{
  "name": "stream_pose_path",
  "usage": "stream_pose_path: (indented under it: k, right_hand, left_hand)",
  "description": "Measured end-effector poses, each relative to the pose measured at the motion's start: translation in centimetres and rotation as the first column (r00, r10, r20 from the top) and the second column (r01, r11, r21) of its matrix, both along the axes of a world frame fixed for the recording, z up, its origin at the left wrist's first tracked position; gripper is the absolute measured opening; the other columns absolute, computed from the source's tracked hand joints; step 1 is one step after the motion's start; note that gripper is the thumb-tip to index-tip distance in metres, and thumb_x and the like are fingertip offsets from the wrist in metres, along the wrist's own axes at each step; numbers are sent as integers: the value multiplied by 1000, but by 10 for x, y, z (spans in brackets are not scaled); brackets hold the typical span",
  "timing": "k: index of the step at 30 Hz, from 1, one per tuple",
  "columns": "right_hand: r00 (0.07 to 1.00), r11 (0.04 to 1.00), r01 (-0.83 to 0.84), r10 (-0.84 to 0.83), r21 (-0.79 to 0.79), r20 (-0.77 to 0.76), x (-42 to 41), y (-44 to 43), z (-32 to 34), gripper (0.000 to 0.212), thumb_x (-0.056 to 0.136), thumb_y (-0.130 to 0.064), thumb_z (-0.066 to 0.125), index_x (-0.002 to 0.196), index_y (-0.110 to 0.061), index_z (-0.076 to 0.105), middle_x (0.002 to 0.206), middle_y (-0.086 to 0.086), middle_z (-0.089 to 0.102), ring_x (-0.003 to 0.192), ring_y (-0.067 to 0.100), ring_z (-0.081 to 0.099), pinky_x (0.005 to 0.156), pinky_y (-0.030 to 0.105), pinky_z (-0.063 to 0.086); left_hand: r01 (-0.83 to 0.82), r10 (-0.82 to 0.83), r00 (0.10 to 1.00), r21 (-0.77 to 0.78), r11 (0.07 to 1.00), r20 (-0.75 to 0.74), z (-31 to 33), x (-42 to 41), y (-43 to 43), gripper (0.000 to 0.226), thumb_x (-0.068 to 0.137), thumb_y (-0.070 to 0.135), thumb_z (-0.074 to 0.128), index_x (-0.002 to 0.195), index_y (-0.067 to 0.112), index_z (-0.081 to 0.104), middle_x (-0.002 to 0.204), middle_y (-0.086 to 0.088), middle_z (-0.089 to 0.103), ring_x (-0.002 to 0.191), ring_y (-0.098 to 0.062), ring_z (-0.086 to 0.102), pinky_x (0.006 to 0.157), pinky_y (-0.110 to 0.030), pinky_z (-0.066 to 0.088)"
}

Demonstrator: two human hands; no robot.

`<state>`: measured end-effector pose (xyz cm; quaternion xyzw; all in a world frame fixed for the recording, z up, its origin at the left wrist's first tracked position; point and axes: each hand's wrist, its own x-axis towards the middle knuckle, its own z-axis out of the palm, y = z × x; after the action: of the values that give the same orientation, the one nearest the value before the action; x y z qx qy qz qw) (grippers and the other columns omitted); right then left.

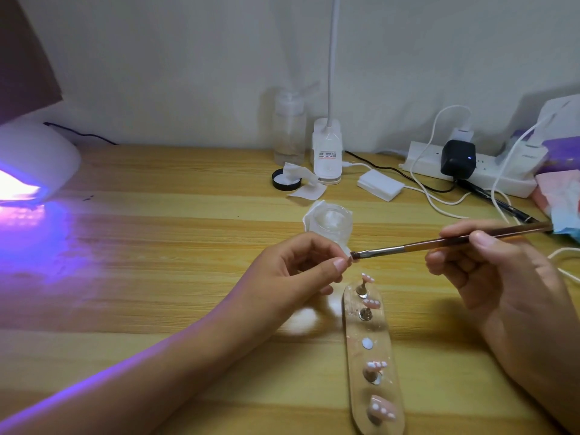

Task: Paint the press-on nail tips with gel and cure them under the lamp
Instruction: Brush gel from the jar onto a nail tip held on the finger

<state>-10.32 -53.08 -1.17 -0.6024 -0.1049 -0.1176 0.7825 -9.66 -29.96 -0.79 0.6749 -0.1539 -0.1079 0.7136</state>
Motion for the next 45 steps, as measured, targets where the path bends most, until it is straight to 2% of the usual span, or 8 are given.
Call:
stream_pose_path:
  k: [8, 13, 17, 29, 33, 39, 41, 45]
  right_hand:
    - [995, 989, 78, -70, -127, 67, 0, -1, -4, 27, 91, -15, 47, 85, -20, 73, 83, 4, 69, 74, 18, 68, 73, 21, 55]
    - [993, 996, 81, -78, -30, 87, 2, -3, -2, 35, 93, -13, 42, 83, -21, 74, 75, -1, 69, 71, 13, 67, 72, 21, 55]
    - [998, 1000, 14, -15, 8, 64, 2, -3, -1, 38, 92, -13, 39, 82, -21, 75, 73, 1, 69, 70, 13, 68, 71, 21, 56]
    - [997, 992, 63, -58, -105, 51, 2, -2, -5, 25, 92, -17, 49, 88, -19, 74, 79, 6, 70, 78, 19, 69, 75, 24, 56]
    - [997, 992, 70, -65, -107, 48, 2, -2, -5, 27, 92, -16, 48, 88, -20, 74, 79, 6, 71, 78, 19, 69, 75, 24, 56]
    - [996, 996, 84, -84, 1, 9, 5, -4, -2, 36, 93, -16, 43, 80, -22, 77, 74, 0, 71, 72, 11, 68, 72, 21, 55]
    - [996, 996, 93, -93, 18, 1, 6, -6, -2, 39, 94, -14, 42, 78, -23, 77, 74, -2, 71, 71, 10, 67, 71, 21, 55]
    - [995, 995, 95, -94, 32, -14, 8, -9, -4, 38, 95, -14, 42, 80, -21, 76, 74, -2, 70, 72, 10, 67, 71, 21, 55]
  left_hand:
    - [-24, 25, 999, 22, 999, -35, -2, 0, 1, 13, 78, 33, 66, 82, 21, 70, 75, 9, 68, 68, -1, 61, 66, -14, 49]
    - [-38, 39, 996, 15, 999, -79, -2, 1, 2, 11, 73, 34, 71, 80, 25, 74, 80, 2, 73, 65, -3, 64, 65, -16, 51]
    - [-42, 43, 996, 8, 999, -83, -2, 1, 2, 10, 73, 33, 72, 80, 26, 74, 79, 3, 73, 70, -3, 66, 65, -14, 51]
    - [-32, 29, 997, -35, 999, -73, -2, 0, 1, 5, 75, 24, 71, 78, 21, 71, 83, -3, 73, 75, -5, 67, 65, -14, 51]
    - [-25, 23, 998, -39, 999, -61, 0, 0, 1, 6, 75, 27, 72, 81, 27, 73, 82, 1, 74, 76, -3, 66, 69, -14, 51]
    - [0, -6, 999, -150, 989, -38, 1, -1, 2, 19, 79, 12, 72, 76, 31, 69, 93, -3, 76, 96, -11, 71, 76, -13, 50]
    - [27, -27, 1000, -120, 992, -5, 3, -1, 4, 18, 73, 15, 78, 72, 30, 69, 89, 4, 72, 87, -6, 67, 76, -13, 48]
    - [103, -109, 993, 111, 988, 51, 4, -5, 5, 12, 63, 36, 79, 67, 31, 69, 76, -1, 49, 71, -18, 42, 68, -30, 35]
